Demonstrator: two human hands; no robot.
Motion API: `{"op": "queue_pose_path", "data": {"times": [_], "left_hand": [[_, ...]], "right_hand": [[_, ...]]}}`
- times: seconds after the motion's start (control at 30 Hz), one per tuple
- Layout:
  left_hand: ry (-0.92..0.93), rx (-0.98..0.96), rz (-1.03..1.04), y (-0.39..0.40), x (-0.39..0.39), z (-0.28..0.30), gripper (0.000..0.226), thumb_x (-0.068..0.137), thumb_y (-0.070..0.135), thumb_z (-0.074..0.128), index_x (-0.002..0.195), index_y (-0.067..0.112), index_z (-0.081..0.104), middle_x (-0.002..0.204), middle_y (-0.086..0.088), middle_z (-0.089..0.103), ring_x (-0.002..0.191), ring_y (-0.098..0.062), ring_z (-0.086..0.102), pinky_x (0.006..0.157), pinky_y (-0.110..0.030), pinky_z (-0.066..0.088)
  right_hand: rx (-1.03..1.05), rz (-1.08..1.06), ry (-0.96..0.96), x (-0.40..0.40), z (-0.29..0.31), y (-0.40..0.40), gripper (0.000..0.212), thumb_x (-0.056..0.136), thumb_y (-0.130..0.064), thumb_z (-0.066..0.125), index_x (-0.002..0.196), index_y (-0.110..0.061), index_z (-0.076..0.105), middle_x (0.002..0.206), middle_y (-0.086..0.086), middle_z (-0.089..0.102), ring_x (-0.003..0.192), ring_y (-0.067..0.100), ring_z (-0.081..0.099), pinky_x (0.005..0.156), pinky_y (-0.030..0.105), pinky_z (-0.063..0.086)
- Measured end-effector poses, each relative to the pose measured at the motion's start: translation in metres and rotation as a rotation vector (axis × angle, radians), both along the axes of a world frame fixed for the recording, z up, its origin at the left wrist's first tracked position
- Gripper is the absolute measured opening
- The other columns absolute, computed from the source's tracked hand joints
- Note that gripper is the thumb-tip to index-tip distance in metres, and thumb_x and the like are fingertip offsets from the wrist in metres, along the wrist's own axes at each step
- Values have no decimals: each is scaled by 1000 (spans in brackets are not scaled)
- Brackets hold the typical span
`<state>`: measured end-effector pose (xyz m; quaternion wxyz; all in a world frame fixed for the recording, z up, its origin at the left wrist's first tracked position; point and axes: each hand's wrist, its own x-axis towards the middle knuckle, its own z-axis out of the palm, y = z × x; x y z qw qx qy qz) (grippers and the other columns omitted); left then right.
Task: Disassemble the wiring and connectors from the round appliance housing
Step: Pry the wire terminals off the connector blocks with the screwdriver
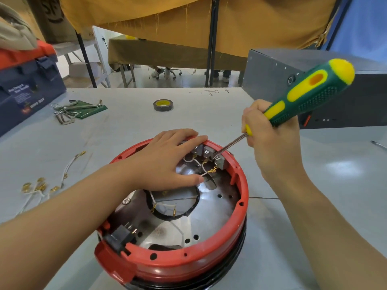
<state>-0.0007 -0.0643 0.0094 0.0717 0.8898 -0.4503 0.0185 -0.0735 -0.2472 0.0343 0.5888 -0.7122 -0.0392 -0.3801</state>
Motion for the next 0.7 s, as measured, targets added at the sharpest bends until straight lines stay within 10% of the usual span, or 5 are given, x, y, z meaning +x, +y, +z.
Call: {"op": "queue_pose_path", "data": {"times": [0.7], "left_hand": [[-26, -7, -12, -1, 1, -2, 86, 75, 75, 36, 148, 36, 12, 153, 12, 17, 138, -10, 15, 114, -29, 13]], "right_hand": [[-347, 0, -153, -5, -13, 9, 38, 87, -11, 51, 57, -29, 34, 47, -11, 36, 48, 2, 41, 51, 13, 30]]}}
